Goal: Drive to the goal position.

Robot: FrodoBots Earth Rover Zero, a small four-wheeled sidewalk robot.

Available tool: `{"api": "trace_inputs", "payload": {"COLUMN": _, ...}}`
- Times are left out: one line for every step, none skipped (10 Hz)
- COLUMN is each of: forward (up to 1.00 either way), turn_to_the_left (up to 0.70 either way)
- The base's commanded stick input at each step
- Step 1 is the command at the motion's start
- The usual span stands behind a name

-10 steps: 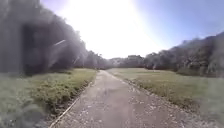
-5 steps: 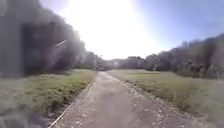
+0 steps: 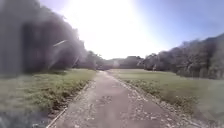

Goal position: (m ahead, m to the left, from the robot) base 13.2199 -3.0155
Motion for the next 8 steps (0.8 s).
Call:
{"api": "trace_inputs", "payload": {"forward": 0.5, "turn_to_the_left": 0.0}}
{"api": "trace_inputs", "payload": {"forward": 0.5, "turn_to_the_left": 0.0}}
{"api": "trace_inputs", "payload": {"forward": 0.5, "turn_to_the_left": 0.0}}
{"api": "trace_inputs", "payload": {"forward": 0.5, "turn_to_the_left": 0.0}}
{"api": "trace_inputs", "payload": {"forward": 0.5, "turn_to_the_left": 0.0}}
{"api": "trace_inputs", "payload": {"forward": 0.5, "turn_to_the_left": 0.0}}
{"api": "trace_inputs", "payload": {"forward": 0.5, "turn_to_the_left": 0.0}}
{"api": "trace_inputs", "payload": {"forward": 0.5, "turn_to_the_left": 0.0}}
